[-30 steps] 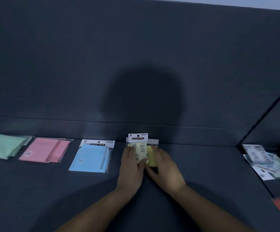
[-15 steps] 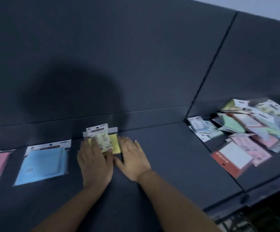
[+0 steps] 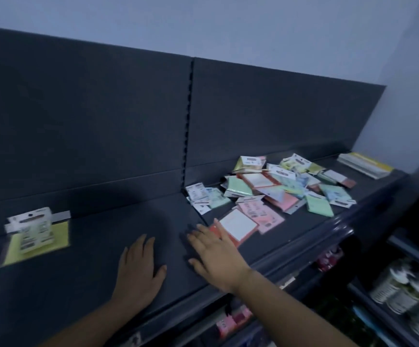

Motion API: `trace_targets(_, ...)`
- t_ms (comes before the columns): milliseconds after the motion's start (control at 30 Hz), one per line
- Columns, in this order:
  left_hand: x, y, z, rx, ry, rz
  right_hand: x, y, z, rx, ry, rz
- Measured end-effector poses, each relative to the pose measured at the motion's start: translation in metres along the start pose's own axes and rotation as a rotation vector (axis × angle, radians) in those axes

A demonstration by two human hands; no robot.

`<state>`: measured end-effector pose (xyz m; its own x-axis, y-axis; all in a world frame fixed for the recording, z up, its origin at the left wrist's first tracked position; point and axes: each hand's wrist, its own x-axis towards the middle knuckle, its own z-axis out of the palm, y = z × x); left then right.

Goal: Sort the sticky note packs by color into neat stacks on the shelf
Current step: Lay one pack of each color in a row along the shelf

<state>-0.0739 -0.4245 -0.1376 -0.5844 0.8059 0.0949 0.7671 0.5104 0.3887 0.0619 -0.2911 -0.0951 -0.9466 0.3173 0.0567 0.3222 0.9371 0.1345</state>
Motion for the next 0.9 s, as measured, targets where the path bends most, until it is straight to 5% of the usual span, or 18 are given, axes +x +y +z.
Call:
trace_targets(133, 0.030, 0.076, 0.022, -0.040, -0.083, 0.082, -0.064, 0.086, -0.004, 0.134, 0.042, 0.189)
trace_targets(367, 0.071, 0.137, 0.048, -0.097, -0.172, -0.147, -0.122, 0.169, 0.012, 0.336, 0.029, 0.409)
trace_targets(633, 0.095, 0.139, 0.053, -0.020, -0.186, -0.100, -0.073, 0.215, 0.008, 0.923, 0.123, 0.575)
trace_targets(767, 0.120, 0.135, 0.044, 0.057, -0.269, -0.118, -0.036, 0.246, 0.013, 0.937, 0.140, 0.646)
trace_targets(900, 0.151, 0.141, 0.032, -0.142, -0.389, -0.130, 0.001, 0.272, 0.019, 0.932, 0.122, 0.717)
